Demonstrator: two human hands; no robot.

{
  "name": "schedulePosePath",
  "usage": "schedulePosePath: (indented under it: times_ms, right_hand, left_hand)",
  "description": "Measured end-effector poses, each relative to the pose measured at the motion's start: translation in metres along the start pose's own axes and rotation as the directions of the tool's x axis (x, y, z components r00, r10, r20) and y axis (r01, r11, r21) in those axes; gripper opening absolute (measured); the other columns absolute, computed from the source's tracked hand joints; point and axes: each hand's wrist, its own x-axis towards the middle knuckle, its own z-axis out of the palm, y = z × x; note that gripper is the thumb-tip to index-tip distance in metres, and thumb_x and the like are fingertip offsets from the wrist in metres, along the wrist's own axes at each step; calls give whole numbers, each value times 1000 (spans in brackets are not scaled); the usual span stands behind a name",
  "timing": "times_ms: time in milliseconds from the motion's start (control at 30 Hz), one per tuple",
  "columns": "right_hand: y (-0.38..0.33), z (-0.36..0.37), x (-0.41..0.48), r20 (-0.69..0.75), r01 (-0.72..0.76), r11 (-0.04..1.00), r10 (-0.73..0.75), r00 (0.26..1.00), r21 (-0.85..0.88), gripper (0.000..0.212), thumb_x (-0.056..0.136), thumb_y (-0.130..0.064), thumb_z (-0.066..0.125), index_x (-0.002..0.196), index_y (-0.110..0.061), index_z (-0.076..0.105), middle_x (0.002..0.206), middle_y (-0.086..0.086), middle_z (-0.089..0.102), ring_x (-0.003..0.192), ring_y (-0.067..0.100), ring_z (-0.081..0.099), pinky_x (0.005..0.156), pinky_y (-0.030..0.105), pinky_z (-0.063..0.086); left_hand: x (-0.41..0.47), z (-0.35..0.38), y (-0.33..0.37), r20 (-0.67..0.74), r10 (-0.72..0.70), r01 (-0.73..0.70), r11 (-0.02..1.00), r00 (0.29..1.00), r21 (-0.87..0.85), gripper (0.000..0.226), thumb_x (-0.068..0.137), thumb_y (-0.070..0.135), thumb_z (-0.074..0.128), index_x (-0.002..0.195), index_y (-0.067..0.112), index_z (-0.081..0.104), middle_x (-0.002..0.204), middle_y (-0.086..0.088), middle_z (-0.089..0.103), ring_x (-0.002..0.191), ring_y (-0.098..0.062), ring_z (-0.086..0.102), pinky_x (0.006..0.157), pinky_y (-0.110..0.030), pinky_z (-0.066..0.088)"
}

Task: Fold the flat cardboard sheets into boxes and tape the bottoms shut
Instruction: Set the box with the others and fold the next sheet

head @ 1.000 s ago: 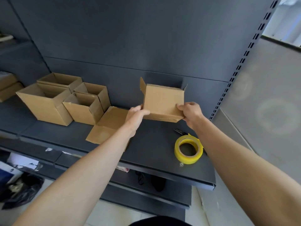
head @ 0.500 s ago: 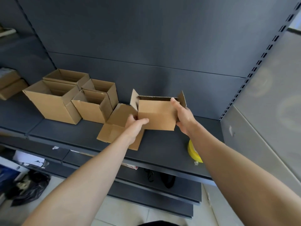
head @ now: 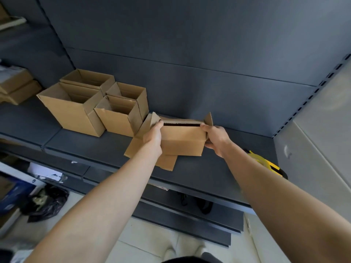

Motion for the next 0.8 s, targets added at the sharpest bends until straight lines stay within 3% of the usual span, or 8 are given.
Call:
schedulePosePath:
  times_ms: [167, 367, 433, 500, 567, 633, 700, 800]
  right_hand:
    - [-15, -12, 3, 89, -36, 975, 57, 994, -220, 25, 85, -18, 69, 103, -4, 60, 97, 15, 65, 92, 29, 66, 84, 44, 56]
    - [-30, -12, 10, 26, 21, 924, -13, 1000, -381, 59, 81, -57, 64, 116, -11, 54, 104, 4, 62, 88, 22, 63, 64, 35, 58]
    - [-34, -12, 14, -21, 43, 896, -59, 998, -442, 70, 77, -67, 60, 119, -11, 51, 102, 2, 56, 81, 19, 57, 67, 37, 58]
    - [-37, -7, 16, -44, 70, 871, -105, 993, -487, 74, 75, -72, 57, 116, -10, 52, 96, 2, 55, 71, 16, 53, 70, 39, 58]
    - [-40, -1, 15, -25, 85, 868, -111, 993, -489, 73, 74, -77, 53, 106, -12, 50, 86, -1, 53, 69, 16, 53, 65, 37, 59]
    - [-46, 6, 12, -9, 78, 889, -92, 996, -452, 73, 73, -81, 47, 100, -13, 44, 83, -2, 49, 73, 18, 55, 61, 34, 56]
    - [-52, 12, 13, -16, 59, 932, -69, 997, -359, 74, 74, -85, 37, 99, -16, 43, 86, -2, 51, 79, 21, 58, 60, 32, 53]
    - [-54, 17, 24, 15, 6, 992, -4, 1000, -129, 85, 78, -83, 27, 114, -11, 55, 102, 7, 66, 92, 26, 64, 74, 35, 54]
  left_hand:
    - [-5, 4, 0, 81, 55, -53, 998, 995, -32, 59, 78, 32, 71, 131, 17, 49, 126, -5, 54, 116, -25, 51, 106, -43, 39]
    - [-13, 8, 4, 95, 56, -48, 995, 994, -88, 45, 73, 4, 49, 117, 6, 50, 117, -13, 49, 111, -30, 52, 101, -46, 44]
    - [-15, 10, 2, 63, 55, -47, 991, 996, -123, 28, 72, -5, 43, 96, 3, 54, 108, -13, 48, 94, -28, 55, 95, -46, 49]
    - [-18, 9, 2, 13, 57, -55, 993, 998, -107, 16, 79, -9, 45, 88, 1, 52, 109, -16, 48, 95, -29, 54, 85, -44, 54]
    - [-20, 5, 5, -23, 64, -66, 995, 998, -70, 18, 87, -6, 53, 104, -1, 52, 127, -19, 46, 115, -34, 50, 81, -44, 54]
    - [-21, -1, 11, -51, 70, -74, 995, 996, -68, 35, 91, 0, 56, 125, 2, 50, 140, -17, 40, 127, -37, 41, 83, -48, 52]
    - [-22, -8, 22, -57, 61, -67, 993, 997, -101, 35, 93, 2, 54, 128, 4, 49, 143, -15, 39, 131, -38, 38, 86, -52, 51]
    - [-21, -21, 39, -42, 64, -68, 993, 997, -92, 33, 98, 1, 42, 130, 5, 50, 145, -14, 38, 131, -37, 39, 90, -53, 49]
